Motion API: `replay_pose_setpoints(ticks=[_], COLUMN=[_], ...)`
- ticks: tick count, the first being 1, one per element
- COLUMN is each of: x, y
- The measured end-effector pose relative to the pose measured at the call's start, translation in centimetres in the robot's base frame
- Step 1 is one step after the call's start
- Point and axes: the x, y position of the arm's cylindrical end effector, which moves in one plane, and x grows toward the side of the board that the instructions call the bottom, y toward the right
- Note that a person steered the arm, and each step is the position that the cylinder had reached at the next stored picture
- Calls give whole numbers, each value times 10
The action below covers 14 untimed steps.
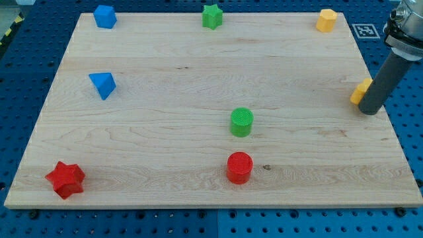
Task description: Point your arm to the yellow hexagon
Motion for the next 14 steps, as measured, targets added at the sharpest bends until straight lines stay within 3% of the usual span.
replay_pose_setpoints(ticks=[4, 6, 7, 9, 10, 12, 13, 14], x=[11, -81, -125, -149, -164, -259, -264, -264], y=[-74, -118, -77, 65, 71, 69, 62, 17])
